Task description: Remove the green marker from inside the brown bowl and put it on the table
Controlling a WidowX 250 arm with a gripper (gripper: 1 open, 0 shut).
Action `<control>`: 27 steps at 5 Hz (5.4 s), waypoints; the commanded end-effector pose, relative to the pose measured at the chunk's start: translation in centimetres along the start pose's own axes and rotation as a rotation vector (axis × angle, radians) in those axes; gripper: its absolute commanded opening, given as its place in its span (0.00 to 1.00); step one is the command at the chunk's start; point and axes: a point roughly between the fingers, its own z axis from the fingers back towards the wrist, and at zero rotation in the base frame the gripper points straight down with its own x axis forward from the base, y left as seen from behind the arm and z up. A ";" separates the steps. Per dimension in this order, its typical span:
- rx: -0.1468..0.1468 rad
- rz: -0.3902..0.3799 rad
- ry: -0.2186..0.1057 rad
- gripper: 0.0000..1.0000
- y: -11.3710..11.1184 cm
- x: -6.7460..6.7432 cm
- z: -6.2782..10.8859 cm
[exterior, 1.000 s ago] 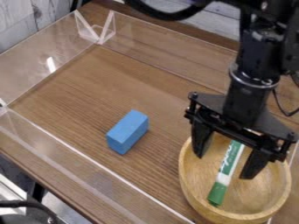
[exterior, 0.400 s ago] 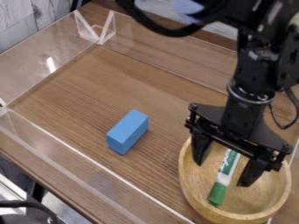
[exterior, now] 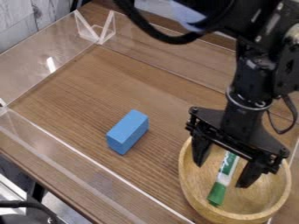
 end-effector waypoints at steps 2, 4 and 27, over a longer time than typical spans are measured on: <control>-0.004 -0.015 -0.051 1.00 -0.3 0.6 0.3; 0.002 -0.016 -0.070 1.00 -0.3 0.9 0.0; -0.063 -0.038 -0.214 0.00 1.4 5.7 -1.1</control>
